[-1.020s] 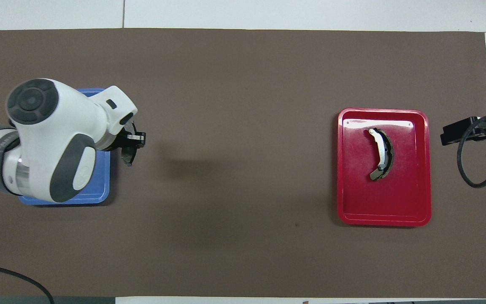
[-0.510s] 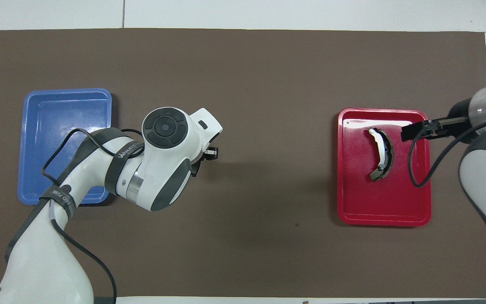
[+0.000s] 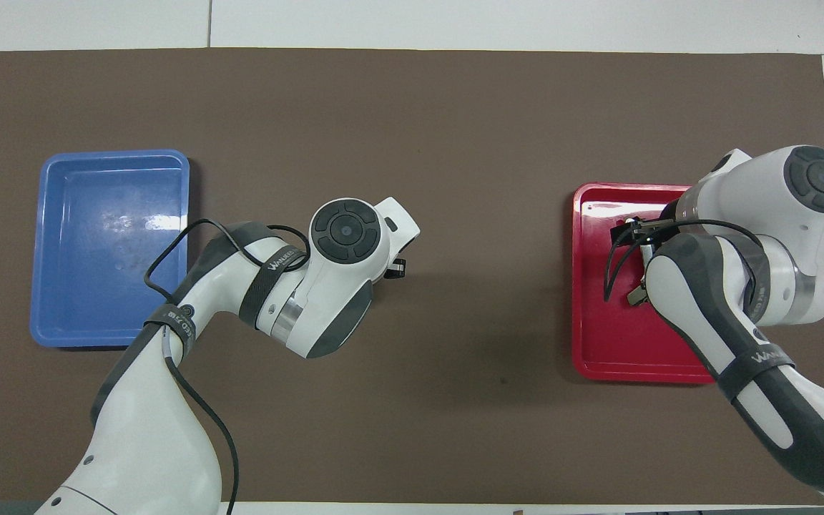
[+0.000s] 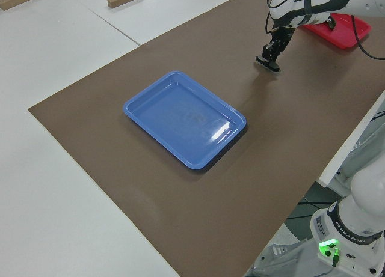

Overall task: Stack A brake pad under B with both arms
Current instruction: 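Set the small pad on the table while the right gripper grasps the curved pad, then lift the curved pad with the right gripper while the left gripper returns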

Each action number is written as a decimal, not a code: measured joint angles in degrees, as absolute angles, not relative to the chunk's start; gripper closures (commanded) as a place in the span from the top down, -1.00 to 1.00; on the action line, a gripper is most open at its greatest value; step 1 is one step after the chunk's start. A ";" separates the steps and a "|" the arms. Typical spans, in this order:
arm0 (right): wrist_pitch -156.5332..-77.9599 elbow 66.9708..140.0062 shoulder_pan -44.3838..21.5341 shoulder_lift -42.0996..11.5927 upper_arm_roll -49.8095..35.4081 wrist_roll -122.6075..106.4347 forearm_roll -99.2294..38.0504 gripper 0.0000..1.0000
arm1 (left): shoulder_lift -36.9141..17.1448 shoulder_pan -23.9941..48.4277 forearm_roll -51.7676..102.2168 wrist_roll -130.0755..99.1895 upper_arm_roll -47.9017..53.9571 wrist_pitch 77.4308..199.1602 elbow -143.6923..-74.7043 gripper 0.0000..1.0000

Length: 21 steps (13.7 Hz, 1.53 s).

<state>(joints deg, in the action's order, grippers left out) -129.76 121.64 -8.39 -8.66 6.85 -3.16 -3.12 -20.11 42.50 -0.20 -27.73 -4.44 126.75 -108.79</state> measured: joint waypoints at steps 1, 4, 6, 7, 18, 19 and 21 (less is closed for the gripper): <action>-130.34 122.04 -7.55 -9.51 6.93 -3.26 -3.12 1.00 | -20.29 42.87 -0.20 -27.76 -4.45 126.81 -108.79 -0.12; -130.57 122.18 -6.13 -11.07 7.00 -3.58 -3.12 0.79 | -20.36 43.44 -0.20 -28.94 -4.45 126.95 -108.79 0.95; -130.57 122.50 -6.05 -11.20 7.00 -3.58 -3.12 0.65 | -20.36 43.43 -0.20 -29.05 -4.51 126.97 -108.79 0.99; -130.57 122.76 -6.04 -11.22 7.01 -3.58 -3.12 0.63 | -20.36 43.43 -0.20 -29.07 -4.55 127.01 -108.79 0.99; -127.09 121.24 -5.85 -11.80 6.92 -4.71 -3.07 -0.92 | -12.66 32.11 -0.20 -22.57 -6.42 121.77 -108.37 0.99; -123.47 118.30 -6.74 -11.77 6.78 -4.83 -3.06 -0.92 | -11.68 29.78 -0.21 -20.28 -6.50 120.71 -108.36 0.99; -114.75 109.70 -12.03 -12.03 6.60 -1.47 -3.20 -0.92 | -9.86 25.07 -0.21 -15.20 -6.58 118.74 -108.34 0.99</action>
<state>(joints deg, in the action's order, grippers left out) -114.75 109.70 -12.03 -12.03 6.60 -1.47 -3.20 -9.86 25.07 -0.21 -15.20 -6.58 118.74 -108.34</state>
